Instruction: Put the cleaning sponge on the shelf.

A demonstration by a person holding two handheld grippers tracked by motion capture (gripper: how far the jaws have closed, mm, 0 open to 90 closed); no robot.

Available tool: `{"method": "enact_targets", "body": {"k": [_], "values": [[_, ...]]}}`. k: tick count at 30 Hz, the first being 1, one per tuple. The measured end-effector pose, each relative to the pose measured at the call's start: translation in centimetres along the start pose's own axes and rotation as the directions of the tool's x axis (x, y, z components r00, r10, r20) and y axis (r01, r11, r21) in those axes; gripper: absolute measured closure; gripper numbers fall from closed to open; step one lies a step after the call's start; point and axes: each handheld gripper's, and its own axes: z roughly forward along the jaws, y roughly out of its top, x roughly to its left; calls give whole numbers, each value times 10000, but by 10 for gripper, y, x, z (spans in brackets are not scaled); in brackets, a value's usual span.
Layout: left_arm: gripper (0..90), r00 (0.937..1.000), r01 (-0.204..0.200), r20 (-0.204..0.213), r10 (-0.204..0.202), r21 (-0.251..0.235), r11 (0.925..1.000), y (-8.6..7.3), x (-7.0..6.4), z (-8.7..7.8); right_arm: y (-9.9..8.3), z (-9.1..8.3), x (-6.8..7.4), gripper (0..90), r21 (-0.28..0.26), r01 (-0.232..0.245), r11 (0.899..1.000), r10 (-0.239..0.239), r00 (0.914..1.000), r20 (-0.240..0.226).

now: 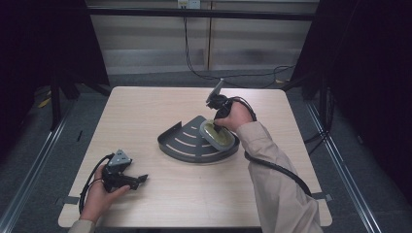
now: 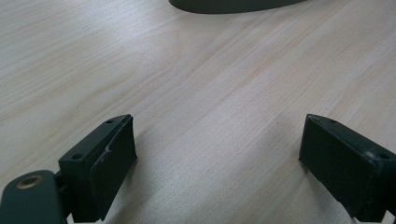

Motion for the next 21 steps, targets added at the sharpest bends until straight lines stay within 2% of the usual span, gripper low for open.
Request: {"method": "enact_targets", "body": {"k": [16,17,21], "values": [[102,10000,2,-25,-2,26,10000,0,0,0,-2,11,-2,715,217,94,9997,-98,9998,195],[102,10000,1,-4,-1,4,10000,0,0,0,-2,11,-2,715,220,-8,9998,5,9999,159],[102,10000,4,-5,-4,8,10000,0,0,0,-3,13,-3,715,272,187,9995,-194,9995,246]]}}
